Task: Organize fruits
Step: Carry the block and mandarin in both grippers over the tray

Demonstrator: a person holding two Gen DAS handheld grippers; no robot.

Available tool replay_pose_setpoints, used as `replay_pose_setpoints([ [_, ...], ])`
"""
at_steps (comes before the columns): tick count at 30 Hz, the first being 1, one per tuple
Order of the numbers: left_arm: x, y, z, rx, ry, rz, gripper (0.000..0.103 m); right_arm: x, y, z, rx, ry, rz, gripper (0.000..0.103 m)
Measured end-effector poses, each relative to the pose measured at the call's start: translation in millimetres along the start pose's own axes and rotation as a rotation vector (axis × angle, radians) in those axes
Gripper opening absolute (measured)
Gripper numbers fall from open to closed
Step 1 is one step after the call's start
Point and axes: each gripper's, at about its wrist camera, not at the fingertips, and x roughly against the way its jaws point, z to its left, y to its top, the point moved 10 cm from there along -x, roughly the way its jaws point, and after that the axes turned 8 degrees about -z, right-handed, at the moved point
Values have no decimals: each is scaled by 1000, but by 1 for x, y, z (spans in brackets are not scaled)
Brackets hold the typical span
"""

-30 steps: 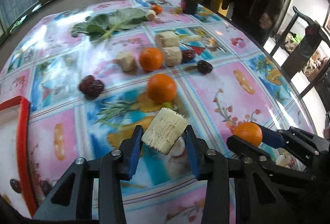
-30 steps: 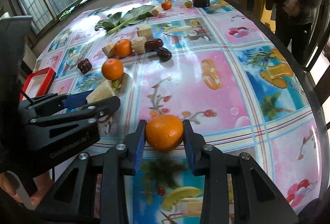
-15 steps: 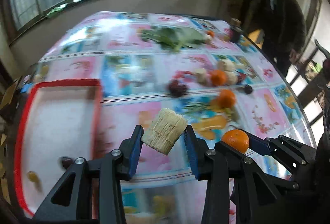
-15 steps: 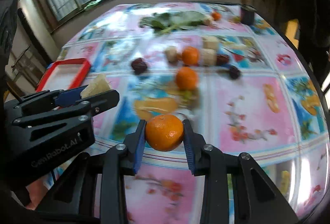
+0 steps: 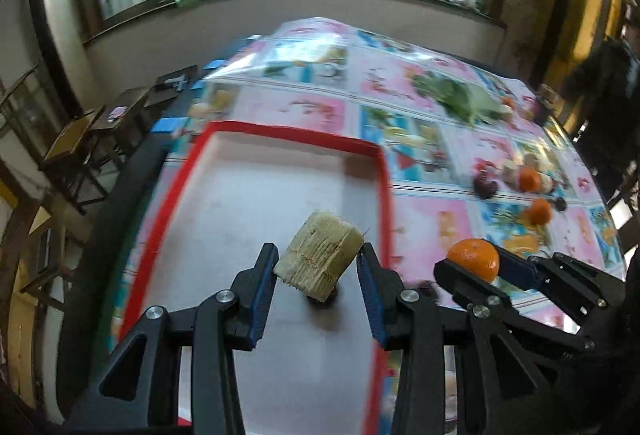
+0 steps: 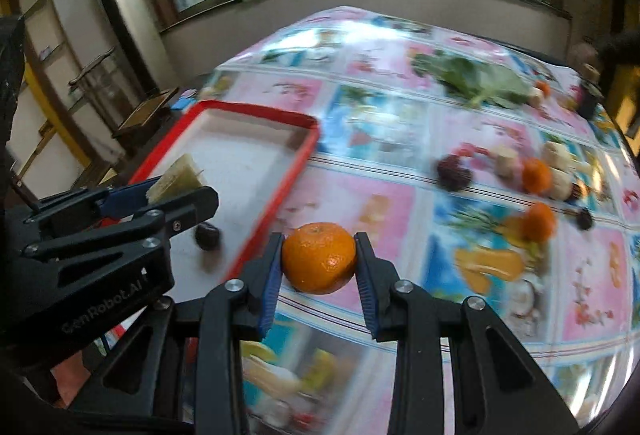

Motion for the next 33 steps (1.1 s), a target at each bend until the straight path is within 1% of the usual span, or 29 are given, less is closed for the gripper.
replay_pose_setpoints([
  [4, -5, 1, 25, 15, 31, 4, 40, -16, 7, 25, 16, 23, 12, 37],
  [7, -13, 1, 40, 26, 50, 15, 40, -28, 12, 36, 23, 28, 21, 37],
  [12, -28, -2, 54, 30, 58, 38, 40, -48, 27, 50, 48, 25, 27, 37],
  [18, -44, -9, 65, 34, 64, 68, 40, -75, 39, 58, 67, 10, 50, 37],
  [26, -61, -19, 70, 29, 72, 105, 40, -105, 32, 63, 87, -10, 104, 37],
  [33, -67, -21, 70, 24, 67, 117, 41, -118, 18, 60, 84, -23, 146, 37],
])
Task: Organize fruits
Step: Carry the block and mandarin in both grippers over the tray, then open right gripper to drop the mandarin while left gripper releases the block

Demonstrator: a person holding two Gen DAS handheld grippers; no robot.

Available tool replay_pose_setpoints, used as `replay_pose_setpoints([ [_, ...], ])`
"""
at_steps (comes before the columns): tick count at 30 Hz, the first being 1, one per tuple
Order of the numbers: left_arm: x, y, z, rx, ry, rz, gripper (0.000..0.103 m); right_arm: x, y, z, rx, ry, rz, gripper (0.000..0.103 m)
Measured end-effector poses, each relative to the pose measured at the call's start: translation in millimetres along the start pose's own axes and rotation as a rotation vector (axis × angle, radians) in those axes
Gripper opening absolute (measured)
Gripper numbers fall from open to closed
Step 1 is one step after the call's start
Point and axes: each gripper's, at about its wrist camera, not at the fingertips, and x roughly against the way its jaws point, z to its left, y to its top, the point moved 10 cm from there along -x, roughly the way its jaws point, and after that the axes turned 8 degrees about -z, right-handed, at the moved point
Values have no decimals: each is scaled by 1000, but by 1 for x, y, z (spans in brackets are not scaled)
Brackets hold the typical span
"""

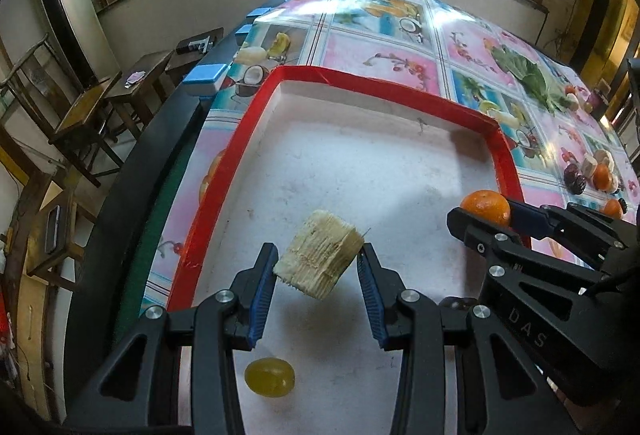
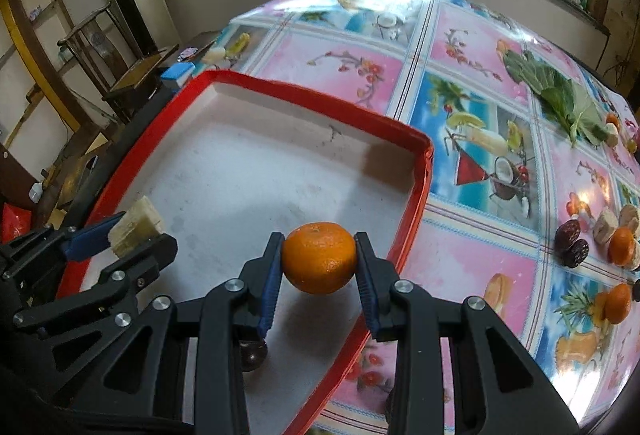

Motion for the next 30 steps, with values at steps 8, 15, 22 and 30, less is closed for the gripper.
replay_pose_setpoints([
  [8, -4, -2, 2, 1, -1, 9, 41, -5, -3, 3, 8, -6, 11, 37],
  [15, -7, -4, 3, 2, 0, 18, 42, -7, -4, 3, 10, -11, 13, 37],
  [22, -8, -4, 1, -6, -6, 23, 42, -8, -3, 3, 15, -16, 11, 37],
  [30, 0, -1, 6, 6, -15, 9, 45, -7, -4, 6, 7, -14, 16, 46],
])
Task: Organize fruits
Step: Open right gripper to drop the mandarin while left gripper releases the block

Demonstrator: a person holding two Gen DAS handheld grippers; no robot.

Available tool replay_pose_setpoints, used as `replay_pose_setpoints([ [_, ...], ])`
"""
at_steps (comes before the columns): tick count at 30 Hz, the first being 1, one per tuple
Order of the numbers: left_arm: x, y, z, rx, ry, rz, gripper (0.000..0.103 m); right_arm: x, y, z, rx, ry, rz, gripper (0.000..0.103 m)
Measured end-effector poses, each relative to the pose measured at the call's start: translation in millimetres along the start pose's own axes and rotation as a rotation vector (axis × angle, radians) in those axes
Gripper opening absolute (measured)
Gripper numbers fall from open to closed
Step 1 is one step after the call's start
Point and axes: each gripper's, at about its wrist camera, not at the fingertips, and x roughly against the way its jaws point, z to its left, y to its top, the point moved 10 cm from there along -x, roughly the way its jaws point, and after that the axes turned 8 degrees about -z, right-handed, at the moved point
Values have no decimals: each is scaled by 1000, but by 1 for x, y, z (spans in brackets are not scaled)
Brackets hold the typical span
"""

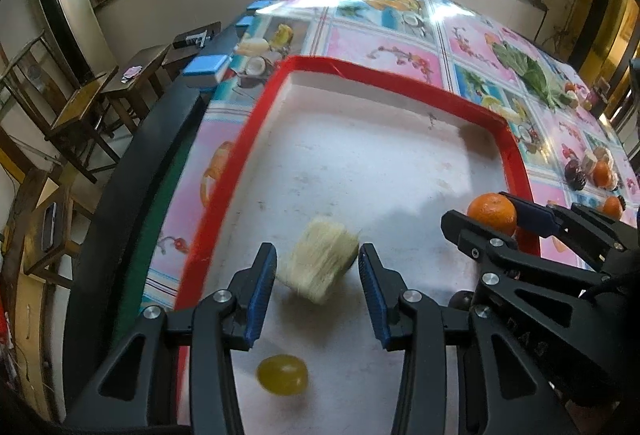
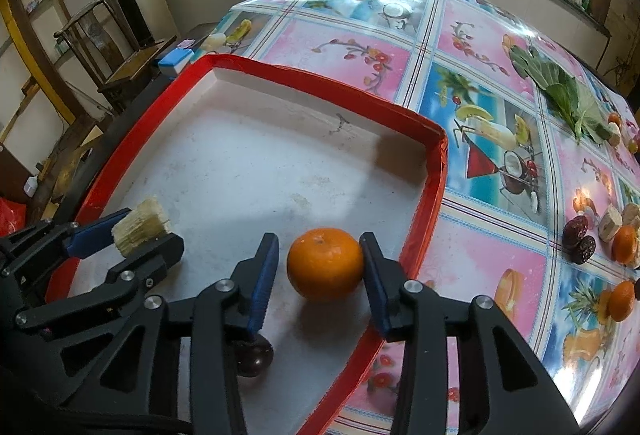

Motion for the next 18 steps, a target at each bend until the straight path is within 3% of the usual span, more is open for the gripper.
replay_pose_setpoints([
  [4, 13, 11, 5, 15, 0, -42, 59, 4, 1, -2, -33, 1, 2, 54],
  [8, 28, 21, 5, 27, -47, -87, 72, 17, 8, -8, -73, -9, -34, 63],
  [11, 42, 28, -1, 1, -107, -115, 72, 31, 13, -13, -105, 2, -70, 68],
  [18, 71, 43, -7, -55, -261, -148, 72, 83, 18, -25, -118, -21, -196, 68],
])
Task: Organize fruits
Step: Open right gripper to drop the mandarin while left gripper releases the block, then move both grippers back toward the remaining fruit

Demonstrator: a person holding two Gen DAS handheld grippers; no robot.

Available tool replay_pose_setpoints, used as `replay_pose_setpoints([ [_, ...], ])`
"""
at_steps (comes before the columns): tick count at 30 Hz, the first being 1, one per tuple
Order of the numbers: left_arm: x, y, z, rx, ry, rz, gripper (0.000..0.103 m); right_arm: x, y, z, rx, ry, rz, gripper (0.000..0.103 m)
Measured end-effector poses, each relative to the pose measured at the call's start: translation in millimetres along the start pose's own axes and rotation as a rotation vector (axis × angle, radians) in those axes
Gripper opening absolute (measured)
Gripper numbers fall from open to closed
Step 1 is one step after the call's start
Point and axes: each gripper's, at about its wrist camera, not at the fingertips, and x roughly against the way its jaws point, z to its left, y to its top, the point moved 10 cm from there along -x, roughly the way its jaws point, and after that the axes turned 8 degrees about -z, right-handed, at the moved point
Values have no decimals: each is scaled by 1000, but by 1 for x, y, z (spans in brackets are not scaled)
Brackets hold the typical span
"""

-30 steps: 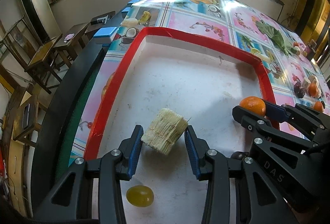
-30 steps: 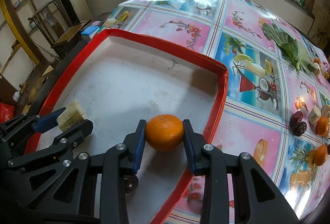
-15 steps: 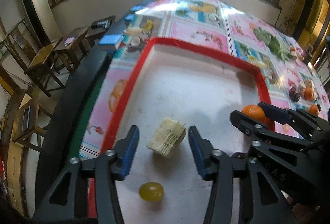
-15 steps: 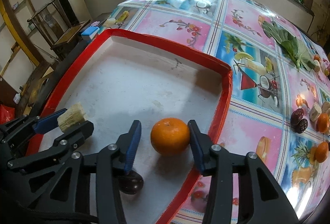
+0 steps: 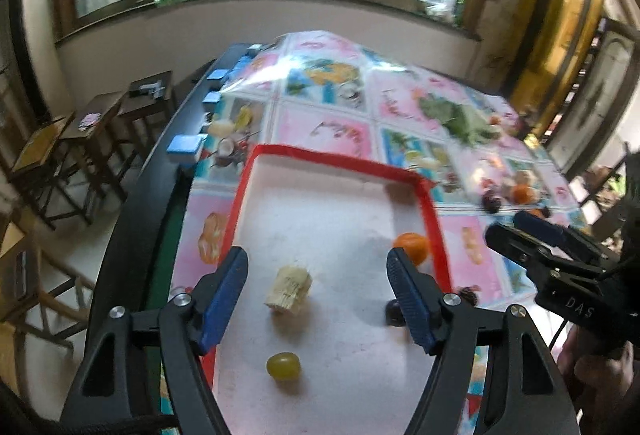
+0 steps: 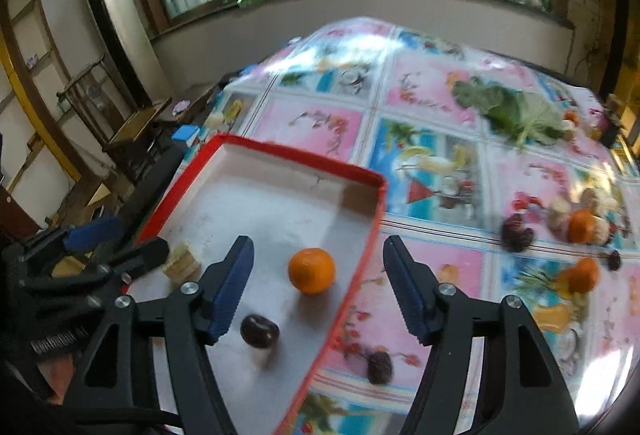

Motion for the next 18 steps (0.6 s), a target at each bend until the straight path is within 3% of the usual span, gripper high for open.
replay_pose_setpoints([
  [2, 6, 4, -3, -9, -30, -7, 72, 18, 0, -15, -43, -13, -32, 68],
  [7, 9, 13, -29, -73, -23, -28, 72, 57, -17, -61, -69, -77, -69, 68],
  [12, -12, 6, -95, -128, -45, -13, 72, 82, -47, -133, -105, -175, -59, 68],
  [18, -43, -29, -170, -175, -68, 53, 72, 92, -71, -209, -163, -234, -13, 68],
])
